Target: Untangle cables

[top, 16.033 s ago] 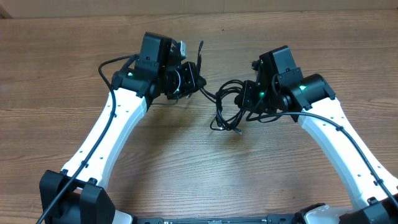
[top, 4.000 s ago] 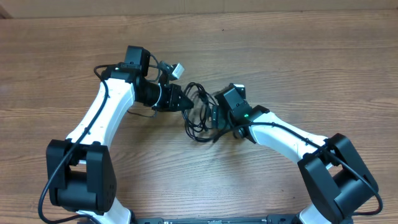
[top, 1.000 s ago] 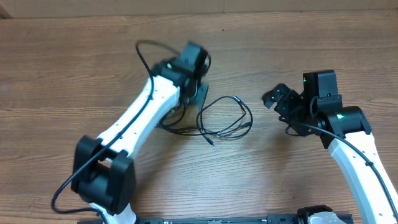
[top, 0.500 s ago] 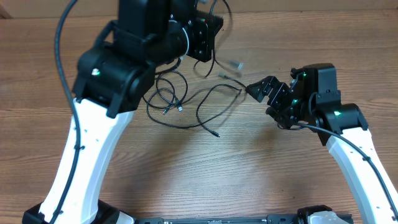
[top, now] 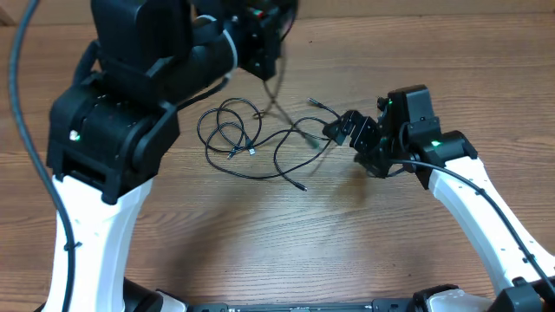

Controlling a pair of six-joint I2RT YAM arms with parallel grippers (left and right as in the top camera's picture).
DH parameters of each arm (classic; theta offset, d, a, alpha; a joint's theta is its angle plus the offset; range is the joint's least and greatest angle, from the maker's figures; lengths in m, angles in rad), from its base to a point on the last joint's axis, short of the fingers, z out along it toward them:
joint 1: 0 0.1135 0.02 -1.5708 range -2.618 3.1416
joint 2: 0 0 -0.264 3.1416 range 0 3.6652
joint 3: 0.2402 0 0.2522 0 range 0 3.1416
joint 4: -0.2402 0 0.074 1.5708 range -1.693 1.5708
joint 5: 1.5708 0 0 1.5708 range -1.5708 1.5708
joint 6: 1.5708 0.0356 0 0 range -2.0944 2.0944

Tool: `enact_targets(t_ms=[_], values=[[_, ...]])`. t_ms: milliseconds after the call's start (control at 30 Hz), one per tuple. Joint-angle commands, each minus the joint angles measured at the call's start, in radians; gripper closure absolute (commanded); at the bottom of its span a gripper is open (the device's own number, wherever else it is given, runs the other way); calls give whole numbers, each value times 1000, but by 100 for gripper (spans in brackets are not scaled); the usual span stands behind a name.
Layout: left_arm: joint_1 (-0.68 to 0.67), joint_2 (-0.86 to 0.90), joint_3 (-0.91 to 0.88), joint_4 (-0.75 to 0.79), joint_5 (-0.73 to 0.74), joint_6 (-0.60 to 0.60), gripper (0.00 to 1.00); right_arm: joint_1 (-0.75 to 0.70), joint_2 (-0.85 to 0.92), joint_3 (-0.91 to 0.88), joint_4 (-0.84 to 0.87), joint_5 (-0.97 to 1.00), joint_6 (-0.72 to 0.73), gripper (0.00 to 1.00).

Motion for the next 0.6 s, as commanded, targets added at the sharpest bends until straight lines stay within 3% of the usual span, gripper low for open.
enact_targets(t_ms=[0, 100, 233, 433, 567], values=[[57, -20, 20, -63, -320, 48, 96, 2, 4, 8, -34, 115, -5, 0], [139, -19, 18, -145, -470, 34, 96, 2, 4, 8, -85, 158, -5, 0], [250, -19, 18, -226, -534, -63, 96, 2, 4, 8, -106, 172, -5, 0], [480, -16, 17, -290, -552, -140, 96, 2, 4, 8, -111, 172, -5, 0], [625, -13, 16, -383, -553, -311, 96, 2, 4, 8, -111, 172, -5, 0]])
